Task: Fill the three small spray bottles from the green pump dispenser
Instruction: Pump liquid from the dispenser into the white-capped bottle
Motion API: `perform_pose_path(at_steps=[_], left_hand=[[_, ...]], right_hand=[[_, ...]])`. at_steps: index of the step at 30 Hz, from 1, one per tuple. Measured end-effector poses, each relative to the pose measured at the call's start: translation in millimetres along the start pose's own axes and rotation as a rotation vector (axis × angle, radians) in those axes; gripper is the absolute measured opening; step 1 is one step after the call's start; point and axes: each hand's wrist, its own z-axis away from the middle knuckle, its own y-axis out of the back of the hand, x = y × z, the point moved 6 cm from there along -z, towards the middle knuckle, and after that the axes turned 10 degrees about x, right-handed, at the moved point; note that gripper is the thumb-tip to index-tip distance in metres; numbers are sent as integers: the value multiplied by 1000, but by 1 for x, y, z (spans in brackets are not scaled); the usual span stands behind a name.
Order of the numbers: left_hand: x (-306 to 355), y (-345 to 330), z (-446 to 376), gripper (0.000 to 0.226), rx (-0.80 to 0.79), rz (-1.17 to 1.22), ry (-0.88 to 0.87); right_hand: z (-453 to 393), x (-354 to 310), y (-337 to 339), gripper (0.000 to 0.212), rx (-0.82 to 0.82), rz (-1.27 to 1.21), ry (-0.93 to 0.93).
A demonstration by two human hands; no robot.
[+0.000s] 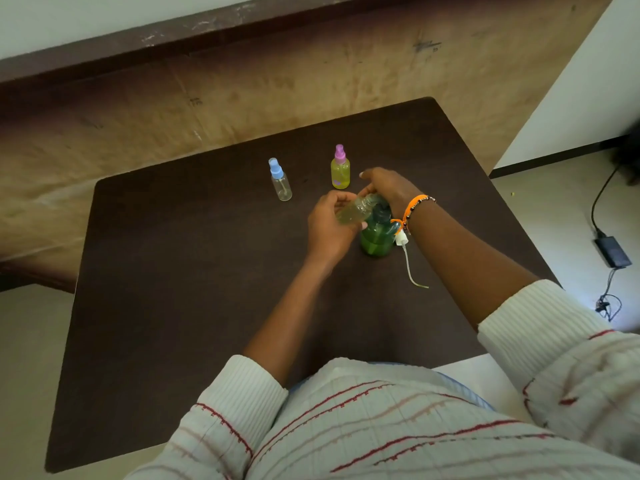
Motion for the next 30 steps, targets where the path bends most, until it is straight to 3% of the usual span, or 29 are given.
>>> perform_pose_path(at_steps=[4,7,10,14,18,23,28,30], left_hand=[[1,0,0,40,3,-11,-22],[0,-1,1,39,-8,-27,-32],[1,-1,1,39,-7,-30,-36],[2,1,0,40,-6,-12,-47],[2,0,0,40,2,-29,-61],[-3,-2,0,41,2,-33,-43],[-2,0,0,42,-1,-13,-51],[-3,-1,1,43,-4,-3,-46]], right_hand=[[3,-1,11,57,225,99,111],[2,0,12,64,256,136,142],[-1,1,10,49,227,148,139],[-2,3,0,36,5,-4,-1],[-6,5,8,37,160,5,70],[0,3,12,60,243,99,122],[-7,4,6,33,115,47,53],[-9,4,4,33,36,-7,21]])
